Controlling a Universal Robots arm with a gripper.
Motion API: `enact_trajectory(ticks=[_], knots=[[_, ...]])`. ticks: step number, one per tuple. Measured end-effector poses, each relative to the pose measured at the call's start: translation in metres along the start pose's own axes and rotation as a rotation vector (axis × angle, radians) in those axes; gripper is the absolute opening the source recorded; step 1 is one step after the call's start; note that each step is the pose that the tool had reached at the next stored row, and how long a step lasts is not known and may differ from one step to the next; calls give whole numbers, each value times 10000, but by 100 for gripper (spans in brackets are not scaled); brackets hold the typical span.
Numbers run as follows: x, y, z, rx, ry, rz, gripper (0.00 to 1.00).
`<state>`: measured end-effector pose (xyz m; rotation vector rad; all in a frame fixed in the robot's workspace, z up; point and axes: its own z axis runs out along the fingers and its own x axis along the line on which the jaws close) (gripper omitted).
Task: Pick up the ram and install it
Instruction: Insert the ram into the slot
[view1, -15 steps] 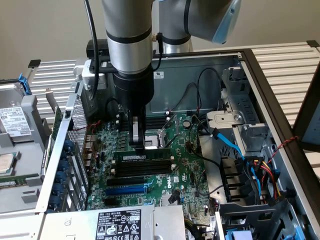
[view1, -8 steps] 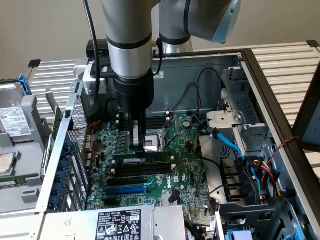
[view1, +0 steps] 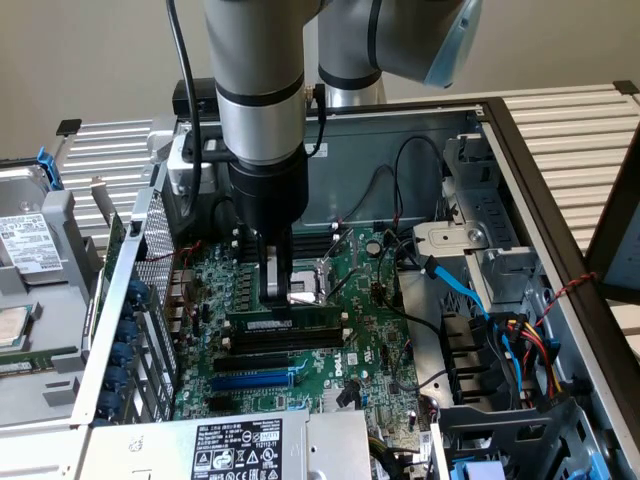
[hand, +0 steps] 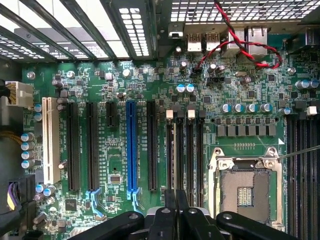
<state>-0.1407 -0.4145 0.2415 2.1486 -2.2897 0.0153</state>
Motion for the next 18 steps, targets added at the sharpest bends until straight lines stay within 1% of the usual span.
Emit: enact_trajectory(ticks=[14, 18], knots=[[6, -1, 9, -1, 1, -26, 12], [26, -1, 9, -1, 1, -45, 12]])
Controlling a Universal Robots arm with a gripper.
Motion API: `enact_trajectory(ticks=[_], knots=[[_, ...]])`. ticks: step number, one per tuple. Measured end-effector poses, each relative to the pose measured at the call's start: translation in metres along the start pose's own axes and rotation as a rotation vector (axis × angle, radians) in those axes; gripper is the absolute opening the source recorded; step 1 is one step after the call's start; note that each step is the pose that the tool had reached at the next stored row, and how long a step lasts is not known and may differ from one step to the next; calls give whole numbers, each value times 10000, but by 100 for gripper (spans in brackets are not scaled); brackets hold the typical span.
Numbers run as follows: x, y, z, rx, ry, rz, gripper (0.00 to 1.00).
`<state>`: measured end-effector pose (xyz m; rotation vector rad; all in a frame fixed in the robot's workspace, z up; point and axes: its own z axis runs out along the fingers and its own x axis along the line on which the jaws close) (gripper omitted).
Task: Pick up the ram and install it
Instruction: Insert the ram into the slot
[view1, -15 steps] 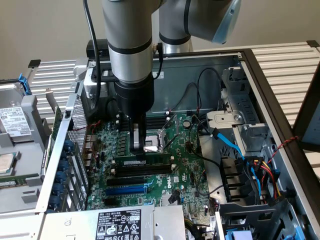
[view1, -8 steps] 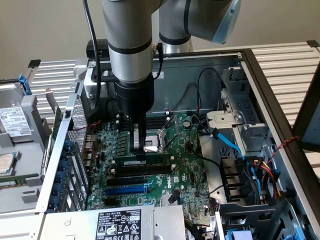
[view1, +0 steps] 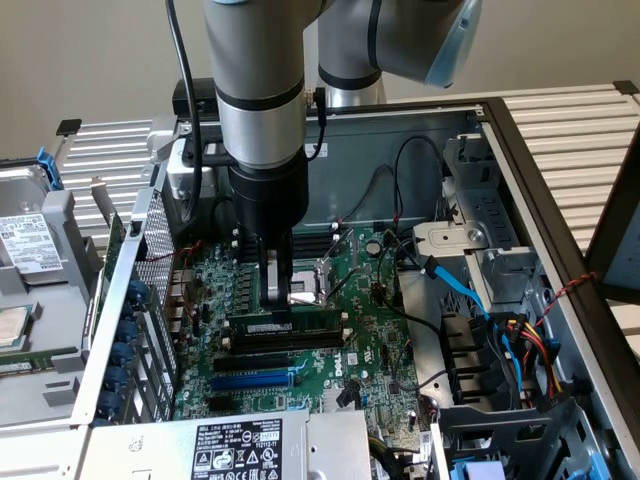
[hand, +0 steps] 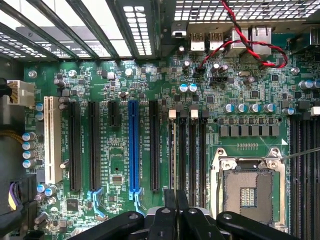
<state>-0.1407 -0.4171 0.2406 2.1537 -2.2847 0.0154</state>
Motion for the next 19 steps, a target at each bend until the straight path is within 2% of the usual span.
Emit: enact_trajectory(ticks=[19], knots=[[0, 0, 39, -1, 1, -1, 12]])
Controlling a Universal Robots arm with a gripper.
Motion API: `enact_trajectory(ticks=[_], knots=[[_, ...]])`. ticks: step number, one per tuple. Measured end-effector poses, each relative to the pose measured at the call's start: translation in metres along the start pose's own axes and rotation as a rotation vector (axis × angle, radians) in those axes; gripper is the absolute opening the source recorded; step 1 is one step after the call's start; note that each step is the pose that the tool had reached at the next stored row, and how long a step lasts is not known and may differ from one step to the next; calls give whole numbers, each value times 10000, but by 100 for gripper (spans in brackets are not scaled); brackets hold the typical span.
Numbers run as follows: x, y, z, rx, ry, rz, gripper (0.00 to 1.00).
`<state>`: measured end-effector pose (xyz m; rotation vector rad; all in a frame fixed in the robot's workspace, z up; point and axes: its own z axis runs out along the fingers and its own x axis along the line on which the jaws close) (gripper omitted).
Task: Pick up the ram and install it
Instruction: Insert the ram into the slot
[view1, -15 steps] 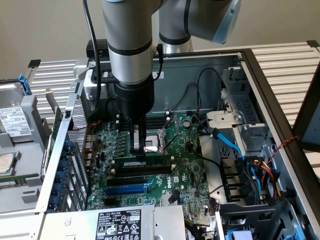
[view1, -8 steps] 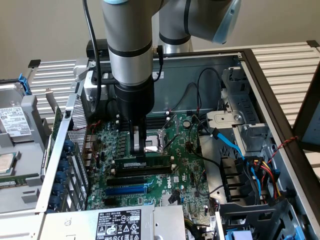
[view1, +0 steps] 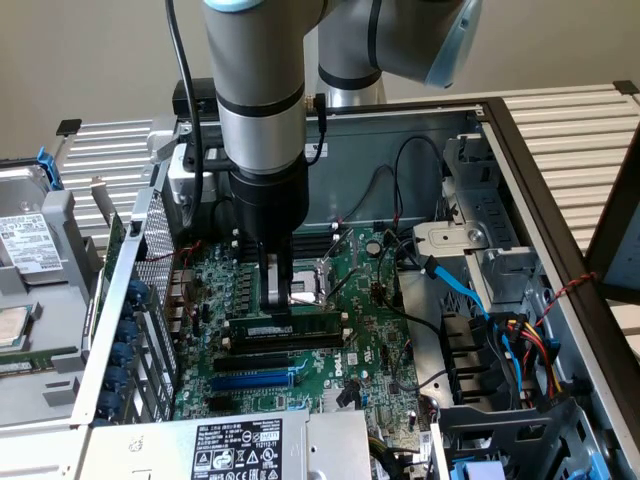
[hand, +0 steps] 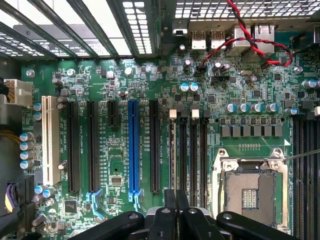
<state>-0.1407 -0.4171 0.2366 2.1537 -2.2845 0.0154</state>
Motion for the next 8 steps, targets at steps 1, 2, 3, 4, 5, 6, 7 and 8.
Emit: enact_trajectory(ticks=[1, 2, 3, 4, 5, 6, 7, 8], knots=[[0, 1, 1, 0, 1, -1, 12], [0, 4, 3, 0, 0, 0, 12], [0, 6, 5, 0, 0, 0, 12], [0, 6, 5, 0, 0, 0, 12], [0, 6, 5, 1, 0, -1, 12], [0, 7, 5, 0, 0, 0, 12], [0, 7, 5, 0, 0, 0, 12], [-3, 7, 8, 1, -2, 0, 12]])
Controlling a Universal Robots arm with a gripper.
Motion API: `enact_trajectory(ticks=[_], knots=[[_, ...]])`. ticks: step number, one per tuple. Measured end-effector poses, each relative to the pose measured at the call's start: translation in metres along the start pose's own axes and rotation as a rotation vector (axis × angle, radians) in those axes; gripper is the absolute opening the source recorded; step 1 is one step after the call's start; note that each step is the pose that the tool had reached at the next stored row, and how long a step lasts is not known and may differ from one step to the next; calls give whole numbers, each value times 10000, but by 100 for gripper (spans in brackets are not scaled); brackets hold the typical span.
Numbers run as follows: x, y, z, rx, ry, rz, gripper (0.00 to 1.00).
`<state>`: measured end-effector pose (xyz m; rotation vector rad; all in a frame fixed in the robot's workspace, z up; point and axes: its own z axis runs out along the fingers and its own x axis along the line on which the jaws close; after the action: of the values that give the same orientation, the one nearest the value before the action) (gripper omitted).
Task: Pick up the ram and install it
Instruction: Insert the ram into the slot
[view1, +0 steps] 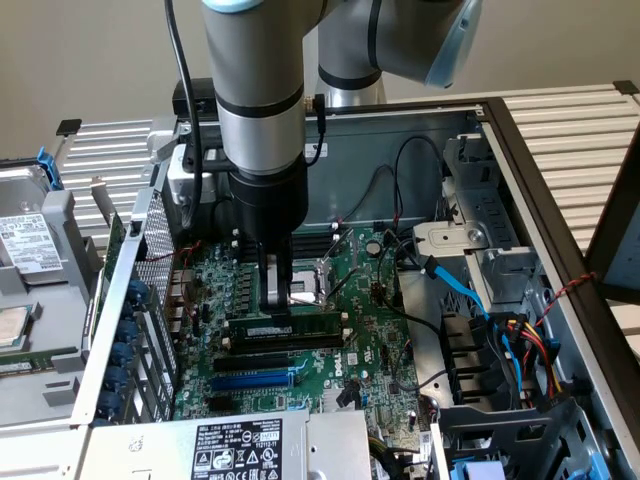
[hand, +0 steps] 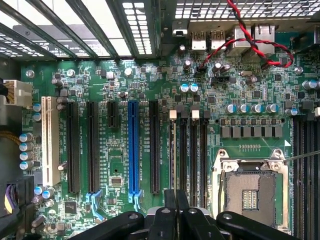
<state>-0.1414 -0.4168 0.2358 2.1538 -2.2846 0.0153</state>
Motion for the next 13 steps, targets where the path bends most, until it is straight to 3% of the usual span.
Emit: enact_trajectory(ticks=[13], knots=[[-6, 4, 12, 0, 1, 0, 12]])
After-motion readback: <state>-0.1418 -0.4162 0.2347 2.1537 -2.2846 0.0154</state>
